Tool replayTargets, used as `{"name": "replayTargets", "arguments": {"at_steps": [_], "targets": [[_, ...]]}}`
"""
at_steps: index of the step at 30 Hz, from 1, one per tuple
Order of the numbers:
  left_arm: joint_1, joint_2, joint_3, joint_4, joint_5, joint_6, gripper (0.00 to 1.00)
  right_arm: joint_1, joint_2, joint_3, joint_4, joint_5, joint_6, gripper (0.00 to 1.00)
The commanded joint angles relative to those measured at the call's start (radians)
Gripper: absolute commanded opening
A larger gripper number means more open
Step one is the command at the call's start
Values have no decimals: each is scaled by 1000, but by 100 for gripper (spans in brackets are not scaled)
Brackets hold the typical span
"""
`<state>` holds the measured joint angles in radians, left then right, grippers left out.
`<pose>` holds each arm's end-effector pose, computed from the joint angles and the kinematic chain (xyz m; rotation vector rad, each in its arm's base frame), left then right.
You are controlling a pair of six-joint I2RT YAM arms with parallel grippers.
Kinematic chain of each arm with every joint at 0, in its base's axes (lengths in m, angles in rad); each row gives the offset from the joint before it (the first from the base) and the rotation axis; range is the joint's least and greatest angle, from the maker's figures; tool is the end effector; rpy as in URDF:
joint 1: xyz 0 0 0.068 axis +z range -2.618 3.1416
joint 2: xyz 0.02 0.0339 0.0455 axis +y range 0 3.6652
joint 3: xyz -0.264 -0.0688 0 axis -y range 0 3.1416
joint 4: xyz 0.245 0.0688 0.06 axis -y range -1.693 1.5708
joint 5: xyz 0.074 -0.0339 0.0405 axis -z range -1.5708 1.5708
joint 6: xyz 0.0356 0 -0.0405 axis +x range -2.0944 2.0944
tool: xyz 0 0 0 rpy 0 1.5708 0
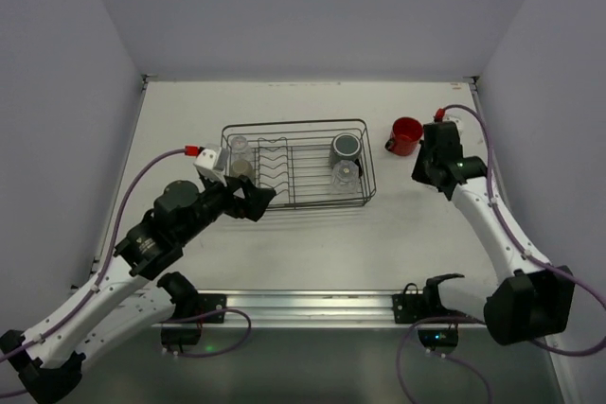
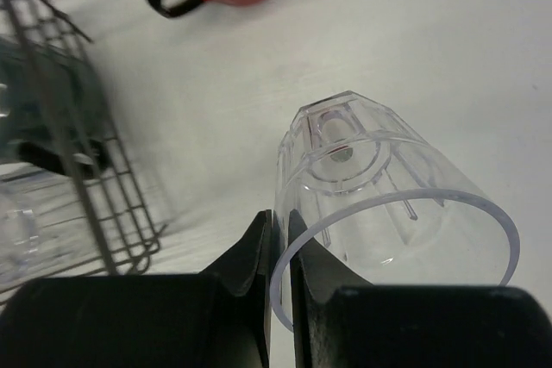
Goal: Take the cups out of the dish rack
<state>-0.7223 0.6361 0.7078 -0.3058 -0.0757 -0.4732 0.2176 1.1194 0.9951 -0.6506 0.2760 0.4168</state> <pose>0.1175 -0.0999 0.3223 0.1772 1.8659 -0.7738 0.2293 0.0408 0.3045 0.3632 2.2805 -0.0019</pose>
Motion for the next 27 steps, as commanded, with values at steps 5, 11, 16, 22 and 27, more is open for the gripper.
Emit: {"name": "replayTargets", "arguments": {"at_steps": [5,11,16,22,27], "targets": [[-2,-23,-42,27,71,24,100,-73,218,51,-70,-30,-102,0],[0,2,-25,42,71,33,100,-106,358,102,-32,-67,-121,2],[0,65,-28,80,95,21,100,-109,421,85,2,-81,-112,15],[-3,212,-1,157,137,18,100,-109,385,94,2,-86,-104,39],[-55,376,86,200,111,22,100,-103,236,86,2,-84,-85,59]]}}
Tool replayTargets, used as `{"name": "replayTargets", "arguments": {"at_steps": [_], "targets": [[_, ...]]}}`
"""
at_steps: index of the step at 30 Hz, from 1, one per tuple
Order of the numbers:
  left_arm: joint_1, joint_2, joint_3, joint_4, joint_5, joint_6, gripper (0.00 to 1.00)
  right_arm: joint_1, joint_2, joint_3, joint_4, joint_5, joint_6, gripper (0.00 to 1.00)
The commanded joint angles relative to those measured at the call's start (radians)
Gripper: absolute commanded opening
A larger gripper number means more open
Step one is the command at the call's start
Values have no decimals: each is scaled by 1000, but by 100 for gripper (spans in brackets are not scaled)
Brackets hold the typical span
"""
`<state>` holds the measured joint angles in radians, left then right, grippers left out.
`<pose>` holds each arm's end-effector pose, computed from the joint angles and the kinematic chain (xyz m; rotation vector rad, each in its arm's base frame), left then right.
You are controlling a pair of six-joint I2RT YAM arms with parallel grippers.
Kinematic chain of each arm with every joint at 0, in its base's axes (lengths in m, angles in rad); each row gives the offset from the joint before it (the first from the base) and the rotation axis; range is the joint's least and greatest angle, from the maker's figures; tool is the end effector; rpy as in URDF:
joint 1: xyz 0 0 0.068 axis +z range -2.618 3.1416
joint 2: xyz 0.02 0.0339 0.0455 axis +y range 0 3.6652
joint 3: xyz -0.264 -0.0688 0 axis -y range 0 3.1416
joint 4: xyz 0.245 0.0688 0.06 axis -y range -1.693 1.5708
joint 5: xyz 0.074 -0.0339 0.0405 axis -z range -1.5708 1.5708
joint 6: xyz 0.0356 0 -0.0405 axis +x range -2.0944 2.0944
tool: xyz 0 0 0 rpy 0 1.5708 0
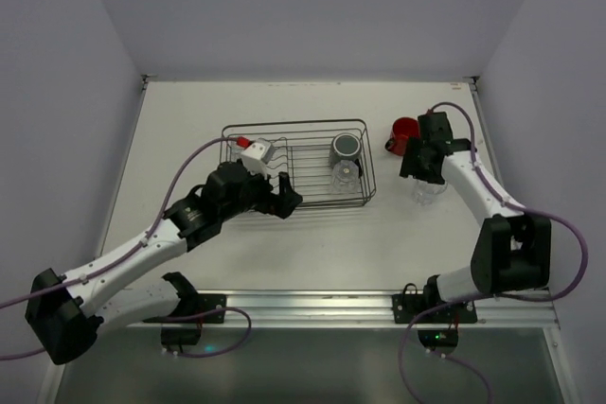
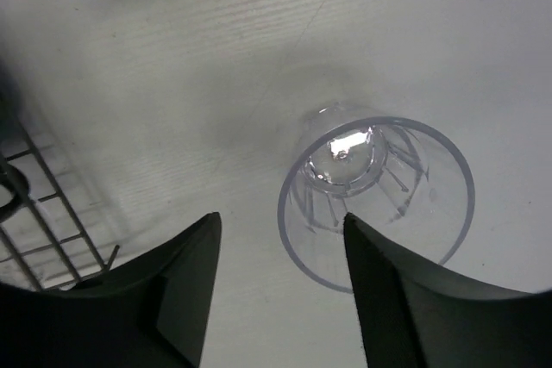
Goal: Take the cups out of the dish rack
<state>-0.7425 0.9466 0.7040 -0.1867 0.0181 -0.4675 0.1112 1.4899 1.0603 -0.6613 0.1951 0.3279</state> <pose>0.1599 -0.1476 0.2815 0.2985 2.0686 -0.7787 0.2956 0.0261 0.2325 0.3470 2.6079 -0.1111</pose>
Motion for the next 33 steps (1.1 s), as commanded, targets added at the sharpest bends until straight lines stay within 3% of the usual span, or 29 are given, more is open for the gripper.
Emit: {"name": "replayTargets", "arguments": {"at_steps": [1,5,8,17,27,32,33], "targets": [[-52,95,112,85,2,21,100,14,-170,11,17,-6,17,66],[-130,254,236,92,-65,44,100,56,-376,-39,112,-115,63,78],[-147,394,339,81,-112,67,100,97,-543,-121,205,-180,99,83],[-166,698,540,61,-171,90,100,133,-857,-319,281,-382,146,84],[-184,934,732,20,-182,105,100,133,-956,-361,273,-470,128,85],[-192,989,769,-8,-271,118,99,131,-971,-355,269,-500,134,85],[-193,995,766,-8,-299,119,95,133,-977,-355,269,-514,137,85]]}}
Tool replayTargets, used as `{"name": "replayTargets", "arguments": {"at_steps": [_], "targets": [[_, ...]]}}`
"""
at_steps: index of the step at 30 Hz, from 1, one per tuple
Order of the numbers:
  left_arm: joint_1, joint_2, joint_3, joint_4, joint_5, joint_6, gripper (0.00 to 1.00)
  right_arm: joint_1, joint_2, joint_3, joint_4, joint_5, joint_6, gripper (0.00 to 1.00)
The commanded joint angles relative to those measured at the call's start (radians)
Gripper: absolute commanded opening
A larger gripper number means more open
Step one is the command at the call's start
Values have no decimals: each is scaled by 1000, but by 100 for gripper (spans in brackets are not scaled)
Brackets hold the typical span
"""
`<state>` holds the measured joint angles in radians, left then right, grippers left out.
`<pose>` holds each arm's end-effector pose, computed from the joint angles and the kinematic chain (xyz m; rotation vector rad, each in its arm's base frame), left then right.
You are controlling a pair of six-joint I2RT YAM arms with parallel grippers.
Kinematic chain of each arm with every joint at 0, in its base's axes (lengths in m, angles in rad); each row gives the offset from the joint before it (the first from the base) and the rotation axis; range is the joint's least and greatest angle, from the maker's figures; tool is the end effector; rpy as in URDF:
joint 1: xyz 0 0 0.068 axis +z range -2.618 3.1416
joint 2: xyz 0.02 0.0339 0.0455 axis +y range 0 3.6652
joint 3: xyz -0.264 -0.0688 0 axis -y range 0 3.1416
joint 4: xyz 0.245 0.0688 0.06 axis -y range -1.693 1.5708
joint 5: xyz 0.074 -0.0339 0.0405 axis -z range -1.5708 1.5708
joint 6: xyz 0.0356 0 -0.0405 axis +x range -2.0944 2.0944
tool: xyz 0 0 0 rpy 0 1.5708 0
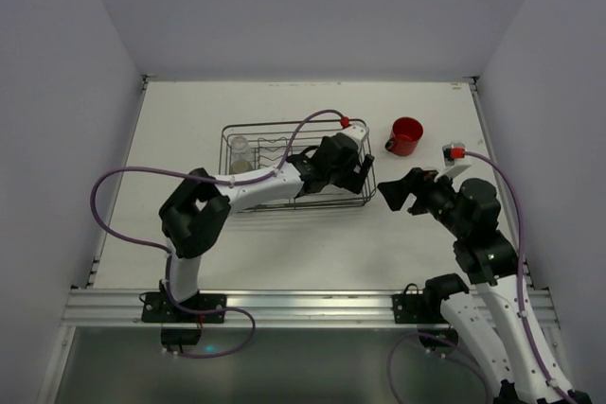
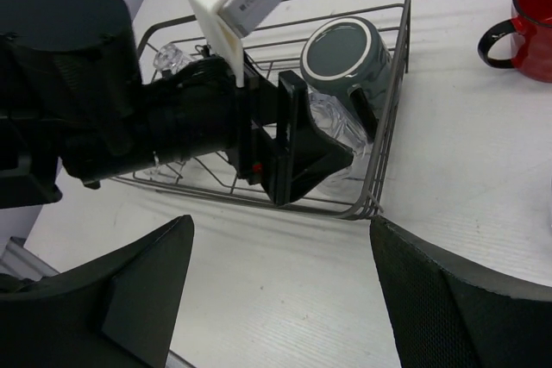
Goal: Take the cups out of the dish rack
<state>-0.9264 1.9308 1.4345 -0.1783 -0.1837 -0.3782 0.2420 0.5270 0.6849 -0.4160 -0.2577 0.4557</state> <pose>0.2708 -0.3496 0.2286 0.5195 2.2200 -0.4979 0.1232 0.0398 0.3164 0.0139 1.8817 0.7210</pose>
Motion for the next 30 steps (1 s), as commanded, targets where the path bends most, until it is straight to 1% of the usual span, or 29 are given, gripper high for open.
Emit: {"name": "replayTargets", "arguments": {"at_steps": [1,3,4,5,6,9,10,11,12,13,14,15,16,17,18,19,20,21,22,23,24,25,26,28,30], "targets": [[-11,13,33,-16,-112,33,91,2,-18,19,25,-66,11,85],[-14,10,20,-1,-146,39,84,2,-21,19,25,-81,18,85],[-17,7,12,8,-169,44,73,2,-24,18,26,-90,21,85],[-17,-10,-6,31,-174,44,65,0,-25,18,32,-98,26,85],[-17,-25,-22,43,-171,41,53,2,-27,15,37,-110,37,85],[-17,-127,-112,158,-113,36,43,2,-36,-8,66,-118,64,85],[-17,-159,-134,207,-100,33,42,2,-36,-16,91,-126,76,85],[-17,-224,-153,258,-89,29,40,2,-35,-25,109,-139,90,85],[-17,-257,-195,281,-74,19,39,2,-33,-50,138,-161,124,85],[-17,-297,-216,331,-65,15,38,2,-29,-68,208,-199,152,85],[-17,-373,-239,358,-54,10,38,2,-27,-85,244,-216,181,84],[-17,-412,-287,379,-40,-10,37,0,-25,-119,285,-235,243,84],[-17,-453,-311,416,-34,-22,36,0,-22,-134,371,-254,280,84],[-15,-534,-337,434,-25,-51,36,2,-19,-162,408,-282,314,83],[-14,-574,-365,454,-7,-65,36,2,-18,-171,460,-288,380,82],[-12,-614,-423,486,4,-85,36,3,-15,-180,526,-294,408,80],[-9,-695,-454,503,18,-132,36,3,-7,-183,549,-305,446,79],[1,-734,-485,523,53,-158,36,5,-1,-183,572,-311,461,77],[4,-809,-553,568,70,-186,36,8,7,-179,612,-322,475,75],[9,-844,-586,591,88,-236,36,10,14,-170,634,-353,503,75],[17,-875,-615,608,116,-257,36,16,30,-166,660,-368,520,74],[20,-929,-666,634,128,-278,36,20,36,-165,724,-386,541,74],[21,-952,-684,645,135,-312,36,25,47,-162,759,-405,579,74],[27,-999,-729,668,150,-341,36,45,80,-150,833,-459,604,74],[35,-1015,-738,686,173,-375,35,78,115,-125,841,-471,595,74]]}}
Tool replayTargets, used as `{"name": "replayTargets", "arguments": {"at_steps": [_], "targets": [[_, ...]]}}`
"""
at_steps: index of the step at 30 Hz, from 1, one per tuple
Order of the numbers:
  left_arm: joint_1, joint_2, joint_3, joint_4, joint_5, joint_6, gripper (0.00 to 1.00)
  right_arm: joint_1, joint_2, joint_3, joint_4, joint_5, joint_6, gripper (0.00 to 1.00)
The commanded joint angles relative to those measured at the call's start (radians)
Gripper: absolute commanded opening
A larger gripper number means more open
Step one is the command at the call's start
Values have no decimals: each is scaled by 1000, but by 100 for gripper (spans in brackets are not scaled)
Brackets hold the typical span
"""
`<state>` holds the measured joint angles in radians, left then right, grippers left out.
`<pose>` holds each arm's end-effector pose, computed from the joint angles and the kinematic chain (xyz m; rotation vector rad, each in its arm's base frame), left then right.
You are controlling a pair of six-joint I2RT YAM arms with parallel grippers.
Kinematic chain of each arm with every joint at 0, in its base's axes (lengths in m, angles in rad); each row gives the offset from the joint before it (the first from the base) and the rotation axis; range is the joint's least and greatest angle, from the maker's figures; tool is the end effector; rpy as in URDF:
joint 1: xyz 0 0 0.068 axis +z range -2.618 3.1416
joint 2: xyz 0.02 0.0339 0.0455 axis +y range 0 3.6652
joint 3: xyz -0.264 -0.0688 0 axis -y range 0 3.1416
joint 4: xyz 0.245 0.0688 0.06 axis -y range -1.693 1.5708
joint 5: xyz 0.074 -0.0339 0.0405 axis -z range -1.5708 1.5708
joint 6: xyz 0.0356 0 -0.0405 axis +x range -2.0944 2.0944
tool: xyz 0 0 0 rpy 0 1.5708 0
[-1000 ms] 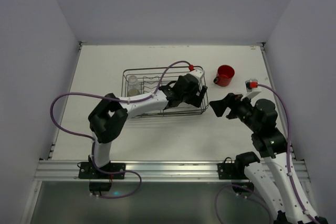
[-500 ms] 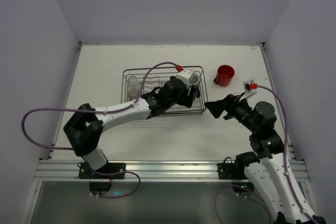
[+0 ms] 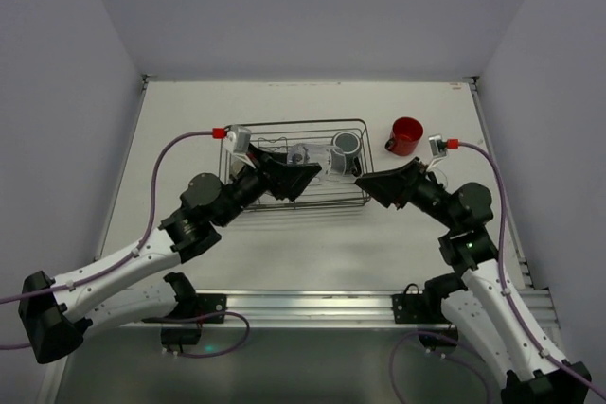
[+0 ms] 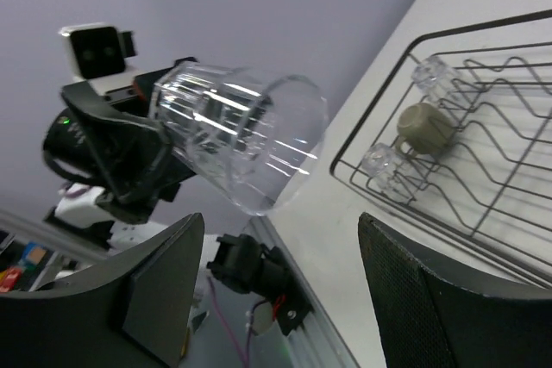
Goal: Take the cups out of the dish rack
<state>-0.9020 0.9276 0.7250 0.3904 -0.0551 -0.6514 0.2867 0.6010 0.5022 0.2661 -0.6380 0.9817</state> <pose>0.1388 -0.1724 0.3547 0.1381 1.4961 -1.2418 0.1409 0.0636 0.3154 -0.0404 1.6164 1.4564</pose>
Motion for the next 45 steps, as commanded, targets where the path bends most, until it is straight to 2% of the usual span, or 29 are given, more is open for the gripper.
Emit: {"name": "replayTargets", "arguments": {"at_steps": [1,8,12,14,19,21,22,23,25,26,29,30,31,32,33,34,35,36,37,38,40,42,45], "targets": [[11,-18,-33,126,50,-119,35,46,52,68,150,-88,58,74],[12,19,-33,211,149,-171,34,106,126,78,223,-80,60,74],[12,36,-44,257,159,-182,35,112,170,72,284,-94,84,66],[12,51,-42,265,162,-188,36,117,201,55,359,-106,125,58],[12,86,-67,309,152,-206,39,123,284,41,608,-157,242,51],[11,89,-70,321,153,-206,48,124,312,42,637,-157,273,43],[12,88,-70,321,152,-199,54,124,315,35,645,-151,281,33],[12,82,-72,318,140,-192,73,126,312,26,651,-138,290,13],[12,45,-68,276,118,-153,95,124,274,7,635,-98,285,3],[12,25,-64,248,80,-134,98,124,254,7,610,-86,255,0],[12,-67,-56,104,-36,-51,100,123,171,50,393,-39,126,0],[12,-110,-38,-6,-66,-28,100,121,151,76,169,-19,73,0],[12,-128,-24,-66,-93,22,100,123,114,157,21,63,-72,0],[11,-147,-10,-128,-148,47,100,123,100,203,-116,130,-151,0],[12,-173,10,-239,-167,68,100,123,89,246,-369,209,-216,0],[12,-182,22,-293,-179,117,100,123,91,334,-490,406,-338,0],[11,-187,33,-353,-192,140,100,120,98,373,-584,505,-386,0],[11,-190,40,-483,-195,160,100,114,112,404,-734,590,-426,0],[11,-191,56,-539,-198,183,100,112,127,464,-804,657,-487,0],[11,-188,66,-597,-189,196,100,109,175,493,-862,816,-506,0],[9,-182,88,-735,-167,232,100,101,229,551,-1004,938,-543,0],[11,-199,85,-810,-143,251,100,85,297,582,-1076,1018,-561,0],[11,-236,73,-857,-134,286,100,-3,383,634,-1131,999,-607,0]]}}
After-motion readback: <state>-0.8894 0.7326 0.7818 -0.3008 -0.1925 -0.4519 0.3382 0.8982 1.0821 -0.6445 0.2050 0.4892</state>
